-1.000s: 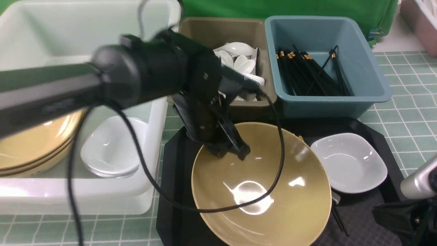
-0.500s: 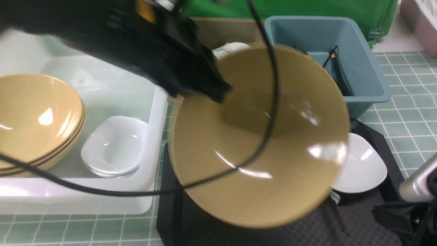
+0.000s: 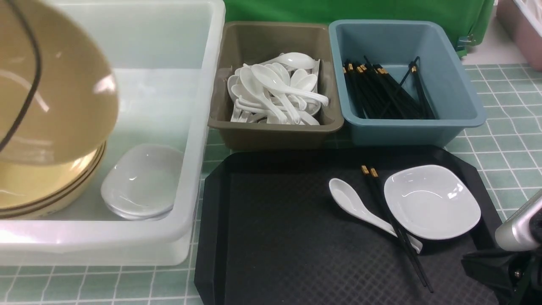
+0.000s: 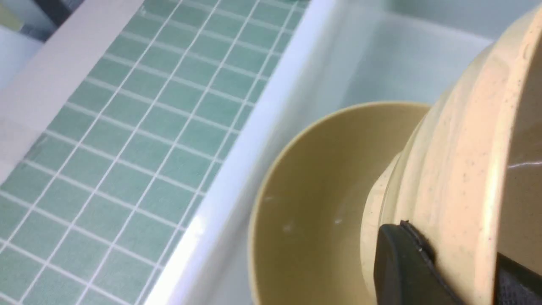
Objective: On blue table put chopsticks spoon bowls plates into blue grey white boxes.
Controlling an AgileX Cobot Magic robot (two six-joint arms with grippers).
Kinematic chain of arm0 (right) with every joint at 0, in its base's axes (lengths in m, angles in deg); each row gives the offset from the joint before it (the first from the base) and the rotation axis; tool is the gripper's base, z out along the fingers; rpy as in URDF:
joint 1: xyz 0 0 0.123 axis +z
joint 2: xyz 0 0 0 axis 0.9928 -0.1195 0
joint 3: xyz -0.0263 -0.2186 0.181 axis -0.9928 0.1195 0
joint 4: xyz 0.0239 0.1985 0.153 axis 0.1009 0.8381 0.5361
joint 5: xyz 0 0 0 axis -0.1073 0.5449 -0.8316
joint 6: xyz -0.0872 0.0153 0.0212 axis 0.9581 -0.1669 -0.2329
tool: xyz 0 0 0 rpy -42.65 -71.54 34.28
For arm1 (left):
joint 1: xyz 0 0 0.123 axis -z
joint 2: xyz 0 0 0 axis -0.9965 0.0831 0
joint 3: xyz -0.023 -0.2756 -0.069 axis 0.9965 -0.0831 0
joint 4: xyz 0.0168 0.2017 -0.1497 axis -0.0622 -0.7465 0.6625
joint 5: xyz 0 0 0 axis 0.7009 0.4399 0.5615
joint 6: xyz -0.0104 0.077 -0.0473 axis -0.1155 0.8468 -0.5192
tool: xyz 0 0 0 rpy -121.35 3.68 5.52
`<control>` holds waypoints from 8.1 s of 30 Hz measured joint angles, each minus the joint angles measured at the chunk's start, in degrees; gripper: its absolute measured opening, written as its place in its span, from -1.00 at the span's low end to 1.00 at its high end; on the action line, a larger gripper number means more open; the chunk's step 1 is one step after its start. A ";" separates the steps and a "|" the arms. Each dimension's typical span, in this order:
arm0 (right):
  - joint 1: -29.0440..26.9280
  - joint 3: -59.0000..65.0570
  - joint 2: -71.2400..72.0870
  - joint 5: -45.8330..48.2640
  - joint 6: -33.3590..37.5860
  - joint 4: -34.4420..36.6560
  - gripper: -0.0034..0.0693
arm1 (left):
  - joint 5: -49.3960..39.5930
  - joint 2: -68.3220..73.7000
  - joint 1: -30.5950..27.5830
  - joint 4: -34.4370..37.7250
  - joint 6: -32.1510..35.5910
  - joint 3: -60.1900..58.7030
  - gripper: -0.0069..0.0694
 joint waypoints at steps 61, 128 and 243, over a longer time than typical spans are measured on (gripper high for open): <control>-13.06 -30.12 -38.94 8.53 -7.48 -4.56 0.23 | 14.85 -65.34 24.07 9.11 28.85 -45.08 -0.81; -0.24 -34.71 -41.86 -41.23 -2.92 -0.40 -0.69 | 27.97 -70.45 24.11 7.63 28.95 -50.32 -0.81; 21.14 -102.14 -78.78 26.66 -19.44 0.99 -0.72 | 27.80 -70.45 24.11 7.87 28.90 -50.32 -0.81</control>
